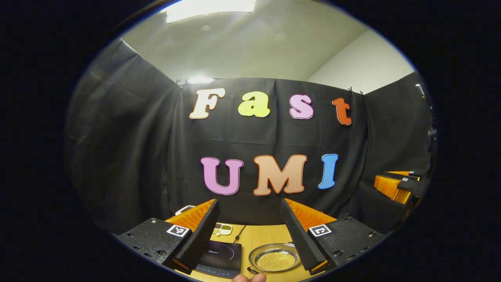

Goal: First push the handle of the pot to place it horizontally, then grasp the pot with both hands and set it on the induction cooktop.

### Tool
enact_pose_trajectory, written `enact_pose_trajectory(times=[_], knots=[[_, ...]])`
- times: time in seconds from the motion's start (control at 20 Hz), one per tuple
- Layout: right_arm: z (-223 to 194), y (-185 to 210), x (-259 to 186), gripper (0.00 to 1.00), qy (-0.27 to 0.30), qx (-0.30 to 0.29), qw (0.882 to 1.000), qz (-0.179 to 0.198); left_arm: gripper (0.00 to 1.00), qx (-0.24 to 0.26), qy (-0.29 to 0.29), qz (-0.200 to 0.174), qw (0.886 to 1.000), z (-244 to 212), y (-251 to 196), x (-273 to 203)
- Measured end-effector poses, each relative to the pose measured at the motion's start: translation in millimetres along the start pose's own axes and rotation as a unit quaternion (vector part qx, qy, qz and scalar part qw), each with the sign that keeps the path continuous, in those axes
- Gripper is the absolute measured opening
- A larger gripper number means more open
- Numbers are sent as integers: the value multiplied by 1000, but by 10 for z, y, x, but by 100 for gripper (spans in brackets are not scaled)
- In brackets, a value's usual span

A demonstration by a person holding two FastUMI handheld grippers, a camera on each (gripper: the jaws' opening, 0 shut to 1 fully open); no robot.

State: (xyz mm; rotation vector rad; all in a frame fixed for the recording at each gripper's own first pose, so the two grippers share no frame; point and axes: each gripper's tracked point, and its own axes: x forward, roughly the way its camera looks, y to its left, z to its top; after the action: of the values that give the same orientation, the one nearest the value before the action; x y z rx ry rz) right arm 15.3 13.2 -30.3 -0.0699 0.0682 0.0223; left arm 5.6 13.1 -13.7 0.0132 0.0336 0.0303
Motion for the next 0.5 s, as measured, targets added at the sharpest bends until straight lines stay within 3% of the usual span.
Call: enact_pose_trajectory(times=[0.05,0.1,0.2,0.5], knots=[[-17,31,48,32,2,-3,1000,-4,92,0,1,0,1000,-14,17,-1],[-57,-38,62,23,7,-10,1000,-17,95,0,2,0,1000,-21,37,7],[-209,46,75,0,28,-6,1000,-6,92,-1,5,-2,1000,-43,78,4],[-441,173,80,3,64,18,998,7,95,-5,10,-9,1000,-142,264,-21]])
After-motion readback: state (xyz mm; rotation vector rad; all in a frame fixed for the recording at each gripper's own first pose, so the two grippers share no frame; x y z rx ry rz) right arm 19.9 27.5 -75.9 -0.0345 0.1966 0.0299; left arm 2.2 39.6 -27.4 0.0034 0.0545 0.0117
